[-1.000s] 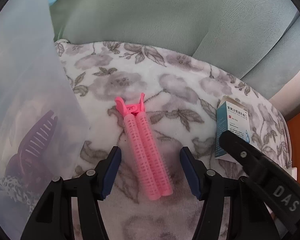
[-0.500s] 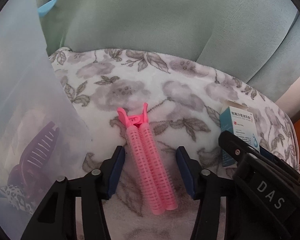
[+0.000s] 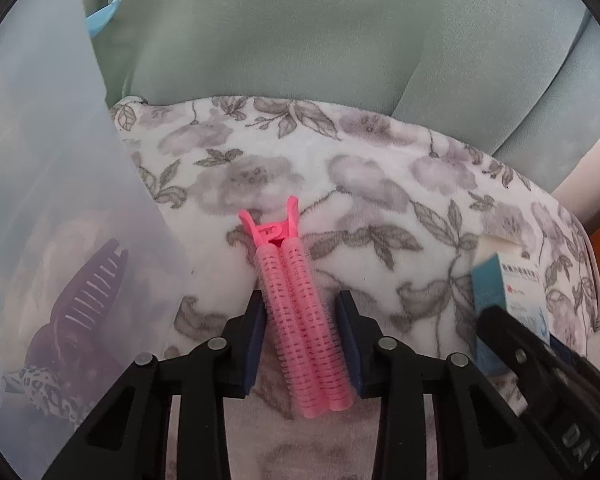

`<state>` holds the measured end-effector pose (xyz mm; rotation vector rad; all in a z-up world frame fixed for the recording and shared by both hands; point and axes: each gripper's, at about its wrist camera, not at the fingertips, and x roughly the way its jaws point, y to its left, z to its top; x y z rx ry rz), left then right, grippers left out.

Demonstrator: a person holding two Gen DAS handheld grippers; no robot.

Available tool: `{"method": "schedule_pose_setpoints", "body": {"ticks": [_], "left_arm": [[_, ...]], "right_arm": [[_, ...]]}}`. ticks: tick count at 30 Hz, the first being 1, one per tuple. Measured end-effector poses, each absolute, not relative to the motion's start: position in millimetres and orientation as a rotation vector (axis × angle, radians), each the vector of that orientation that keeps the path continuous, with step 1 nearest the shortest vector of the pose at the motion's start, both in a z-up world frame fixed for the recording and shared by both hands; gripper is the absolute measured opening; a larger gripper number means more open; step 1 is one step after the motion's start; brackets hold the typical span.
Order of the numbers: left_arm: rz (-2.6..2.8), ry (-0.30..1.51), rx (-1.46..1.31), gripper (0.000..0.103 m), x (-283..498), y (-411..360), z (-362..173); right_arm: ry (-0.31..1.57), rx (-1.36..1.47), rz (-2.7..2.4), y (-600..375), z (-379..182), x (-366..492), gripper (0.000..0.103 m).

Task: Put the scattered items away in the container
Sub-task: 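Grasp the pink curler clip with left tool while right tool grasps the ear-drops box, then lift and carry the curler clip and ear-drops box over the clear box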

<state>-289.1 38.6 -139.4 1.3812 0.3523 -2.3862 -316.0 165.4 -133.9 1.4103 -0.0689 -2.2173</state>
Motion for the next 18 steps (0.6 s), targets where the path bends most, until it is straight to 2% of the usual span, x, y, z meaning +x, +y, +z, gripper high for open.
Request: {"method": "schedule_pose_setpoints", "body": {"ticks": [6,18], "left_arm": [[-2.388,0.311,1.412,0.028,-281.9,48.4,-137.4],[-2.415,0.282,1.542,0.028,-228.9,68.7,-132.9]], "right_arm": [[-0.122,1.444,-2.227,187.4,-126.7,-296.8,0.052],[-0.207,1.462,-2.253,219.8,-98.3,-252.6,0.052]]}}
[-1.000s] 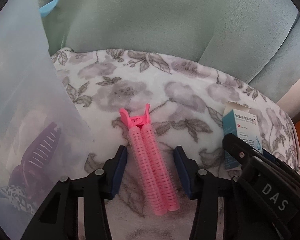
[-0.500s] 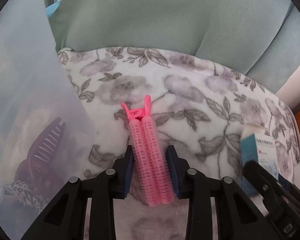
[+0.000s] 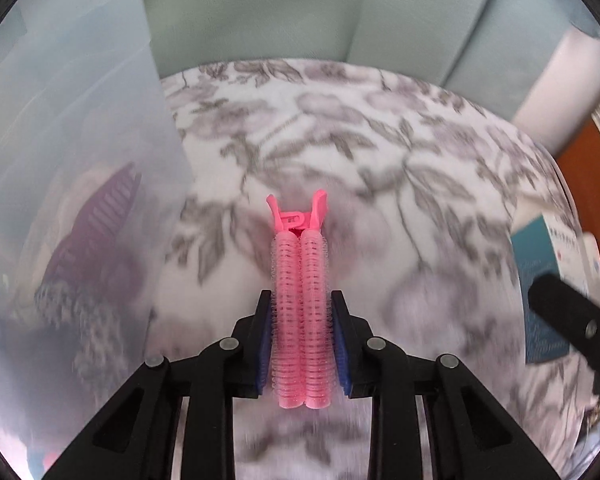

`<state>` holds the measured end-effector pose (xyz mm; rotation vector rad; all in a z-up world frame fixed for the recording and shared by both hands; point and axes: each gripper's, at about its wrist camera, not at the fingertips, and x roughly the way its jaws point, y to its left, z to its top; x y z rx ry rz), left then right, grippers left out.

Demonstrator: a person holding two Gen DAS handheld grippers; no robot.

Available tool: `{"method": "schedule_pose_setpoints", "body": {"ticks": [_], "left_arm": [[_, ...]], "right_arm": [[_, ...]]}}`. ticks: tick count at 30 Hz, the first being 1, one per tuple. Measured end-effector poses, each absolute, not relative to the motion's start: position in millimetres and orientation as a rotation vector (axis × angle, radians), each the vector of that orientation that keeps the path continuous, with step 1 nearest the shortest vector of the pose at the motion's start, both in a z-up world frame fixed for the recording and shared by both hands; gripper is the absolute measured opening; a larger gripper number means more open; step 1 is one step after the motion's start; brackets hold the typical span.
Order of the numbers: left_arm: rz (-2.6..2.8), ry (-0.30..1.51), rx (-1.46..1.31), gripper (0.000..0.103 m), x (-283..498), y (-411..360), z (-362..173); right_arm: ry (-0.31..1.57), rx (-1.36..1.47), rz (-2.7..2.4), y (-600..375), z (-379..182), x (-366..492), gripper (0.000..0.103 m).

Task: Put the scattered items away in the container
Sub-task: 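Lift and carry the curler clip and ear-drops box over the clear box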

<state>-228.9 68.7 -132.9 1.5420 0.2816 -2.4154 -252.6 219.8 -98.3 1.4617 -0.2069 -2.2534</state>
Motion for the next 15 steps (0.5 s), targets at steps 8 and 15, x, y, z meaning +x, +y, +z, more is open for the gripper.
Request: {"method": "schedule_pose_setpoints", "body": {"ticks": [8,15], "left_arm": [[-2.514,0.285,1.524,0.028,-195.7,83.8,-99.5],[-2.625,0.29,1.397,0.028,-175.8,84.6,-44.8]], "right_arm": [[-0.236,1.419,-2.277,233.2,-69.1,-218.3,0.052],[-0.298,1.318,-2.318,249.2,-26.3,-195.7,0.052]]}}
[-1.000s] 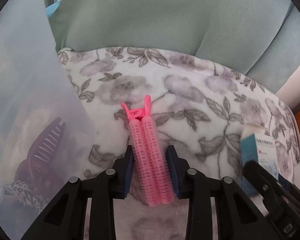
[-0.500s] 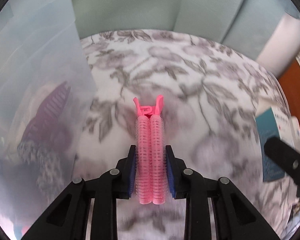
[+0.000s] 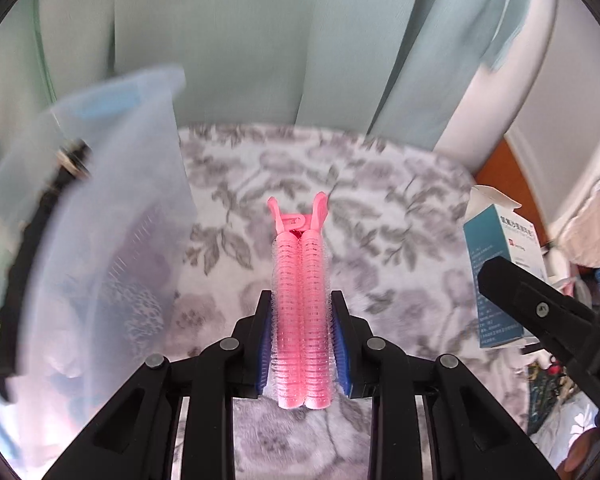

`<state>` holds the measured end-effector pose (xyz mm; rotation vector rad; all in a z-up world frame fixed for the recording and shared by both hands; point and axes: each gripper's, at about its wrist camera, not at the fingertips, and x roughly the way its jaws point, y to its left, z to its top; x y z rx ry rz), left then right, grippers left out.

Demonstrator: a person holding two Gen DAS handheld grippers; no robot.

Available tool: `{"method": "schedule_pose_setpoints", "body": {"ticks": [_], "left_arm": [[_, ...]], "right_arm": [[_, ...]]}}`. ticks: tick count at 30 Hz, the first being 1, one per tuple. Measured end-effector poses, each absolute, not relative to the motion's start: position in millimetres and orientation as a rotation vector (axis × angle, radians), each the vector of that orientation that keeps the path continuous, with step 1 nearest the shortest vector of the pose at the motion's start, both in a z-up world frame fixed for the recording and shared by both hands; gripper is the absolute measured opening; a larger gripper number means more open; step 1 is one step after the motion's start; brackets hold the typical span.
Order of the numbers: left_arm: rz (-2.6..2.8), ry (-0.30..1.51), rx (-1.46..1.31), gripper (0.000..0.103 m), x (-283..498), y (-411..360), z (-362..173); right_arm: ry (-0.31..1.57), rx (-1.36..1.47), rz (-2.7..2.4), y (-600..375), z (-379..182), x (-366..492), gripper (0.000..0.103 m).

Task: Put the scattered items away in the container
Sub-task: 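Lift and carry the curler clip and ear-drops box over the clear box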

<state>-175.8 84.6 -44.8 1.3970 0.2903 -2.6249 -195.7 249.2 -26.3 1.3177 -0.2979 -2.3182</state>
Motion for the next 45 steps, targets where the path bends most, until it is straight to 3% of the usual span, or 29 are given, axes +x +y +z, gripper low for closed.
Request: {"method": "schedule_pose_setpoints", "body": {"ticks": [9,19,45], "left_arm": [[-2.765,0.327,1.214,0.028,-141.9,94.0,40.1],[-2.879,0.343,1.029,0.028,-110.4,90.7,99.6],[-2.923,0.39,0.766,0.028,-59.5,46.3,143.0]], "right_arm": [[-0.37,1.127,-2.377,265.5,41.7,-167.4,0.052],[-0.411,0.923,-2.409,274.6,100.9,-135.7,0.052],[-0.323,0.696,-2.397,240.9,162.5,-78.9,0.052]]}}
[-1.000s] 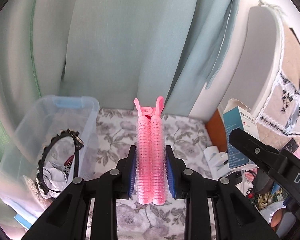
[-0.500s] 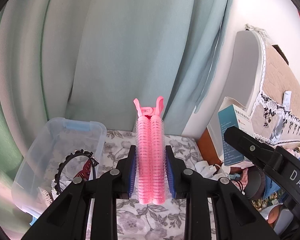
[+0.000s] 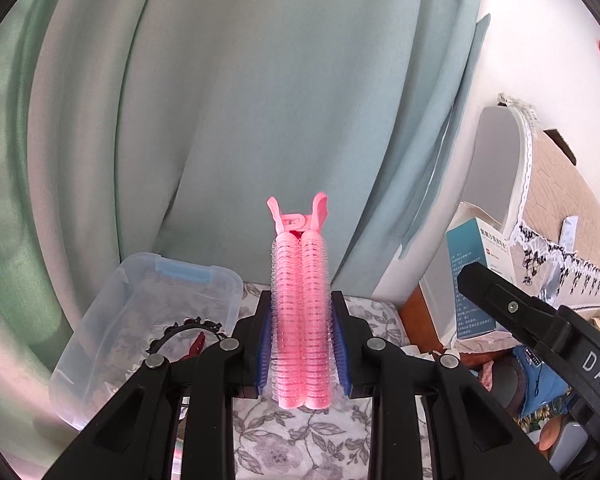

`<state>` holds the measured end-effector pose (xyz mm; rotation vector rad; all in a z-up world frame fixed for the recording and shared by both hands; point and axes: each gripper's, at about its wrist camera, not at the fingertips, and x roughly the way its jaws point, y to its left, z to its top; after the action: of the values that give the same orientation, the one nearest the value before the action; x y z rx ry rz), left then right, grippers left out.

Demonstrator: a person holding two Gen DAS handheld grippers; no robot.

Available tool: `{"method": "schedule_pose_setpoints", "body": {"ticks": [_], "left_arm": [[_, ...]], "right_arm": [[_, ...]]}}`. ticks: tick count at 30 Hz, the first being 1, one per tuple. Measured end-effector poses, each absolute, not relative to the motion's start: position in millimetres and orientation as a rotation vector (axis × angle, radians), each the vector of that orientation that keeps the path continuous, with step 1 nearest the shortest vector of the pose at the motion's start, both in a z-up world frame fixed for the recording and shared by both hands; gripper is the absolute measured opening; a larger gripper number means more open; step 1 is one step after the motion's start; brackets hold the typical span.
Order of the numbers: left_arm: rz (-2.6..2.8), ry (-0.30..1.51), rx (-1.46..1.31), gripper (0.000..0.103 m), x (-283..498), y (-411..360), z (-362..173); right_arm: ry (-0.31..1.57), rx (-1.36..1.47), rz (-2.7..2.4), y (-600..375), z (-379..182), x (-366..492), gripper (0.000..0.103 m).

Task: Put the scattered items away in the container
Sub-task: 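Lift and carry the curler clip and ear-drops box over the clear box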

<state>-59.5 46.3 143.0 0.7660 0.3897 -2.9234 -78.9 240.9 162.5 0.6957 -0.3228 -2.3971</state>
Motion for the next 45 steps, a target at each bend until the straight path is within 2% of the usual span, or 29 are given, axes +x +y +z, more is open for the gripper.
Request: {"method": "schedule_pose_setpoints", "body": {"ticks": [24,45], "left_arm": [[-2.795,0.561,0.714,0.028,-31.2,-33.8,128.2],[-2.683,0.678,0.8,0.028,-32.5,-81.5,100.4]], "right_arm": [[-0.163,0.69,-2.325,164.7,160.5,-57.8,0.052],[-0.046,0.779,-2.248,115.1,135.0,-59.6,0.052]]}}
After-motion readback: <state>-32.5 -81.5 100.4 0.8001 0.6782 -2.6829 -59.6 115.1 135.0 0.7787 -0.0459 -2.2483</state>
